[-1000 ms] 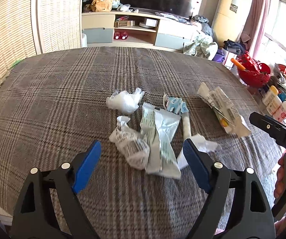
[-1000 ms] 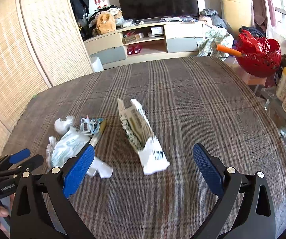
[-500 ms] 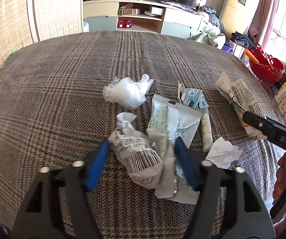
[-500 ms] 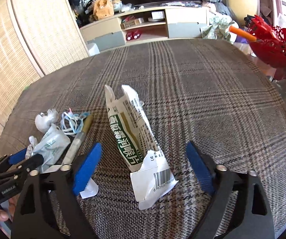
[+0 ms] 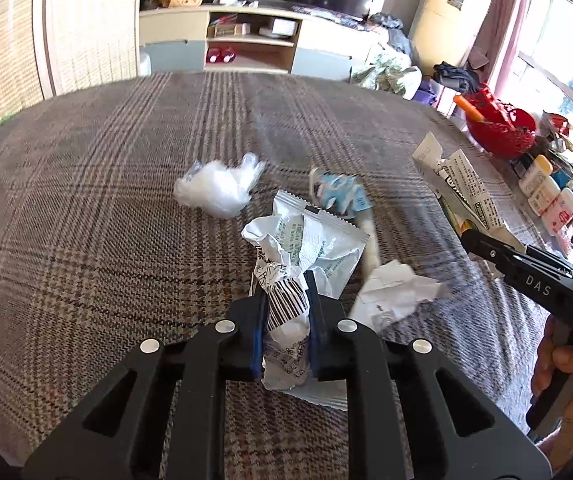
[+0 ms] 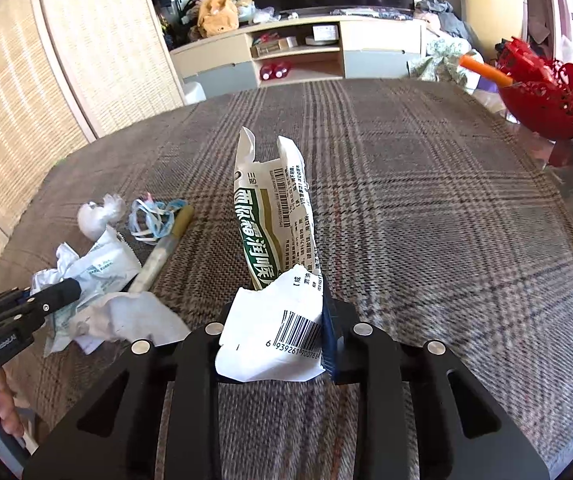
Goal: Collect trash
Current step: 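Grasp the white wrapper with the left tool while the right tool grasps the printed packaging, then carry the white wrapper and printed packaging down over the trash bin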
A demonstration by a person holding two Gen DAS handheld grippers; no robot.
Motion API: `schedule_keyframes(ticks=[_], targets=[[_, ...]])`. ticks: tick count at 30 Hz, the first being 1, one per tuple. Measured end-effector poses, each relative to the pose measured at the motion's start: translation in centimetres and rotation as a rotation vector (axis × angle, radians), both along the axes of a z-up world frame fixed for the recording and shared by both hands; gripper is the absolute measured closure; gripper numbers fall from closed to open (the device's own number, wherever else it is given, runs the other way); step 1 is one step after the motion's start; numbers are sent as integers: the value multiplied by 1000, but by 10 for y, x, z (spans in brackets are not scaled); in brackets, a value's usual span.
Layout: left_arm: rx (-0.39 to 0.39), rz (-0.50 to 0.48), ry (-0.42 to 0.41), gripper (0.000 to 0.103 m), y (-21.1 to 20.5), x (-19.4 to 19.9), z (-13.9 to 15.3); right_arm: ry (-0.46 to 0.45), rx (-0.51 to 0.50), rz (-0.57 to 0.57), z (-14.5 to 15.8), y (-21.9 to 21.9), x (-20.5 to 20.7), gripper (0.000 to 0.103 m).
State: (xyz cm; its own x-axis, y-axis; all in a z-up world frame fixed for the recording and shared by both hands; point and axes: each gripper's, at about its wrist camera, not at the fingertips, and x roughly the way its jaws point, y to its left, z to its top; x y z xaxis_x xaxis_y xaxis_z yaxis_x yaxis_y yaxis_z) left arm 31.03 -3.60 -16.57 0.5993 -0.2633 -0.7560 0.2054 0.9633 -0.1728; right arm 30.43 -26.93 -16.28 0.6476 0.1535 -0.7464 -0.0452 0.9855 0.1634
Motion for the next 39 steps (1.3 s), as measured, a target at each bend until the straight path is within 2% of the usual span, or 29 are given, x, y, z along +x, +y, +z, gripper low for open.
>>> schedule_keyframes(ticks=[10, 16, 20, 27, 35, 39], targets=[[0, 36, -115, 89, 12, -42, 62, -84, 12, 12, 53, 4, -46, 76], [-2, 44, -191, 89, 17, -96, 105, -151, 8, 9, 94, 8, -96, 75], [-7, 44, -225, 89, 18, -138, 119, -176, 5, 21, 109, 9, -131, 75], [-19, 17, -236, 89, 12, -200, 117, -177, 6, 37, 109, 11, -188, 75], [-10, -19, -203, 89, 4, -246, 91, -112, 38, 47, 74, 14, -231, 75], [0, -29, -151, 89, 0, -261, 61, -62, 45, 56, 49, 22, -250, 75]])
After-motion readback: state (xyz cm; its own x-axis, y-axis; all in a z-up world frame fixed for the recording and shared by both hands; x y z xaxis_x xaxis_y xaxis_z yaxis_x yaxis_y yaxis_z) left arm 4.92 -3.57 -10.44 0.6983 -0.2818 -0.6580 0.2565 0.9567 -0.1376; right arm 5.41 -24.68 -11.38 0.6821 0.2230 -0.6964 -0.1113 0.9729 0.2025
